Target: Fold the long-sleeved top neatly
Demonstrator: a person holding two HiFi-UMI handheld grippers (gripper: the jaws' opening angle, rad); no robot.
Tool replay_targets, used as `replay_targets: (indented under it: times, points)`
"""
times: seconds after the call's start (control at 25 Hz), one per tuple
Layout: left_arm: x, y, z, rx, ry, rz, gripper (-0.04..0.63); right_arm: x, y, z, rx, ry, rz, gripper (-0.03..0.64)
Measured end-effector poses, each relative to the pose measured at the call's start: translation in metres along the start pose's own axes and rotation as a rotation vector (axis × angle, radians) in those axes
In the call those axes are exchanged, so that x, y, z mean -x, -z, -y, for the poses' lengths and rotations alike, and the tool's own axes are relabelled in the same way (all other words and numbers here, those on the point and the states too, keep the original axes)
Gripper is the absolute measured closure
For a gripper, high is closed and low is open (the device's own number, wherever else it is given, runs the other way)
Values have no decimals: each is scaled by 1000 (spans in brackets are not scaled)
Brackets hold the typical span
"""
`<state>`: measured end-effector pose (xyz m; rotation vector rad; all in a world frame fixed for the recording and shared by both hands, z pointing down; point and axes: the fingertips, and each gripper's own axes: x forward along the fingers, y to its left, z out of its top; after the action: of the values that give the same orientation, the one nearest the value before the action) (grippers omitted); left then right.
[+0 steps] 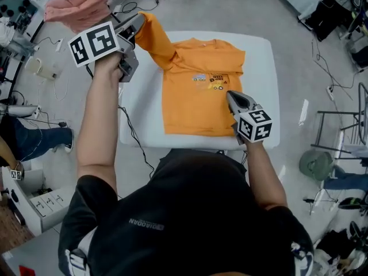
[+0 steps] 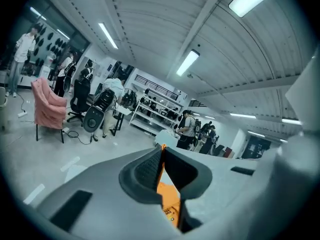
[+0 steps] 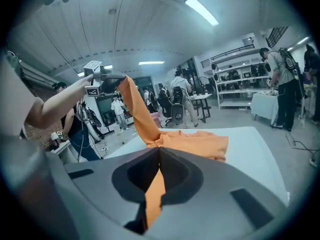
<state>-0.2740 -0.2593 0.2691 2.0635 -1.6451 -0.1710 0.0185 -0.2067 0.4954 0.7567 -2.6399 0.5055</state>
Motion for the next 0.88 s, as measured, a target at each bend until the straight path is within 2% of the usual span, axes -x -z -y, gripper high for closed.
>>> replay_targets:
  times: [0.28,0.48,0.64,0.88]
  points:
    - [-83,38,64,64,-11,-97,577,32,8,44,-4,-47,1,612]
    - [-133,76,101,56,-29,-182,577,54,11,82,-14,-63,12,612]
    - [-168,97,119,80,-43,-223,577,70,14,113,-21,-70,13,612]
    - [-222,131,128,89,-113,-247,577,85,26,155,-71,-64,13,612]
